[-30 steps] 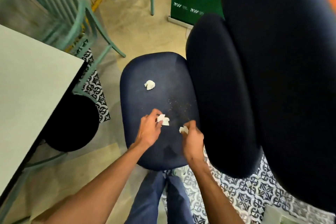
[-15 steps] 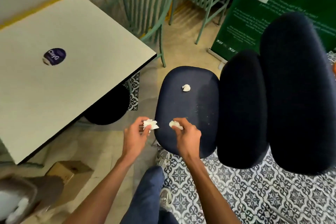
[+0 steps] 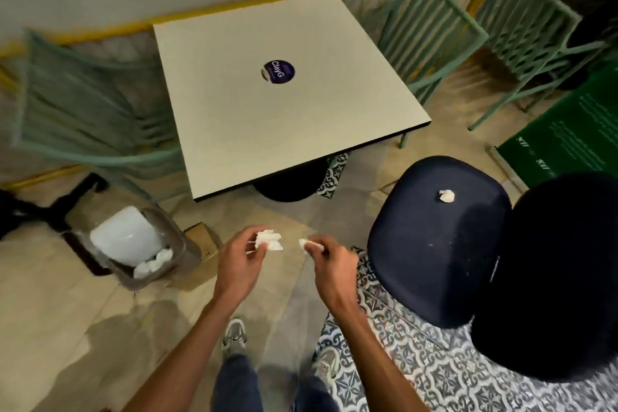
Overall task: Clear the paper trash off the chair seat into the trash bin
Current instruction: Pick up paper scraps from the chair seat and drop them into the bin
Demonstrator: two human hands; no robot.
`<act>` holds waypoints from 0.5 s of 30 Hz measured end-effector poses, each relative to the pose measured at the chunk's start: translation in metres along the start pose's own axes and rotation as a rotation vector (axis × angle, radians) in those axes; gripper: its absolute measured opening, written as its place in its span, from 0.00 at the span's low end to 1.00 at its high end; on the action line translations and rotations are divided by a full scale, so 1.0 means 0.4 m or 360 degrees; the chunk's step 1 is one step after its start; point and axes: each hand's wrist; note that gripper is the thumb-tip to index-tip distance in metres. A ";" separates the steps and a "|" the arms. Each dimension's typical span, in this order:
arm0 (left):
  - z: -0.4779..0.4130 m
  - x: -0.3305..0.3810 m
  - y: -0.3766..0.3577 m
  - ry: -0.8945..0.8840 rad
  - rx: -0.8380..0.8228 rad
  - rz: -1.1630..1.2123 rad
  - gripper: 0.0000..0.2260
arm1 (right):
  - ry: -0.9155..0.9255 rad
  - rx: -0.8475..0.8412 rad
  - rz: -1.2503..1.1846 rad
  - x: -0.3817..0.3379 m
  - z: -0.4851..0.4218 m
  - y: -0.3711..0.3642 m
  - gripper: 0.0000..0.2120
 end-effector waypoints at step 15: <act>0.022 -0.464 0.522 0.0241 0.0089 -0.0468 0.14 | 0.0182 -0.0504 0.0209 -0.267 0.115 -0.704 0.09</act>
Point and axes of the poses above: each hand's wrist, its own z-axis away from the middle knuckle, its own y-axis out of the back of the hand, x = y × z, and after that the axes turned 6 degrees about -y, right-handed
